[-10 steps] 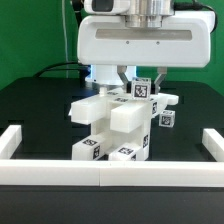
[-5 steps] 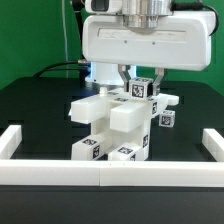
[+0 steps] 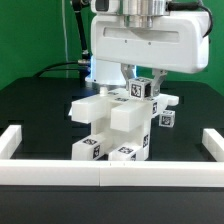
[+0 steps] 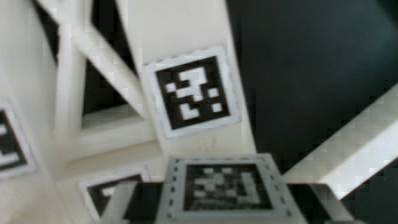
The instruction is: Assemble chair
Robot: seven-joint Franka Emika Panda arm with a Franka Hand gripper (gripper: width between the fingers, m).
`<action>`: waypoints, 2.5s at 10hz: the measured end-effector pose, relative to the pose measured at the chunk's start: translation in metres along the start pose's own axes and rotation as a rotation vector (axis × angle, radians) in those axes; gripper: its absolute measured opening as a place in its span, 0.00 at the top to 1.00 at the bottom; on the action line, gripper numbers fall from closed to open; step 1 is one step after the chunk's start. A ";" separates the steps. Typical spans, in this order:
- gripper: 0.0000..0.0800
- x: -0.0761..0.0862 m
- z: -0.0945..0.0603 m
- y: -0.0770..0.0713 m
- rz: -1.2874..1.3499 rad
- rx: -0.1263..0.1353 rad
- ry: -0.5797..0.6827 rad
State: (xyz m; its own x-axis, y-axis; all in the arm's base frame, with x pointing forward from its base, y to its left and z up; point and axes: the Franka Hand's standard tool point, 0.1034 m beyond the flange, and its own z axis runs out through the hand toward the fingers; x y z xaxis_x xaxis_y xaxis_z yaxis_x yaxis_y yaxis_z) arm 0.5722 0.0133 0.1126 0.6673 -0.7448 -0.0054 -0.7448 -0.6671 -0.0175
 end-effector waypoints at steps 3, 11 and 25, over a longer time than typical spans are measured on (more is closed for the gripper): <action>0.24 0.000 0.001 0.000 -0.063 -0.002 0.000; 0.19 0.000 0.001 0.000 -0.587 -0.004 0.001; 0.22 0.010 0.001 0.009 -1.469 -0.038 -0.002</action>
Offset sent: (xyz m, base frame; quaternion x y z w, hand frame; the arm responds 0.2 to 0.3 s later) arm 0.0025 -0.0031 -0.0033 0.0060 0.0031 -0.0323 0.9995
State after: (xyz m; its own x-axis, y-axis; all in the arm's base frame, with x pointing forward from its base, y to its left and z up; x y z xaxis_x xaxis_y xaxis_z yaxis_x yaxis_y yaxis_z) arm 0.5721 0.0003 0.1118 0.8090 0.5877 -0.0076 0.5878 -0.8089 0.0172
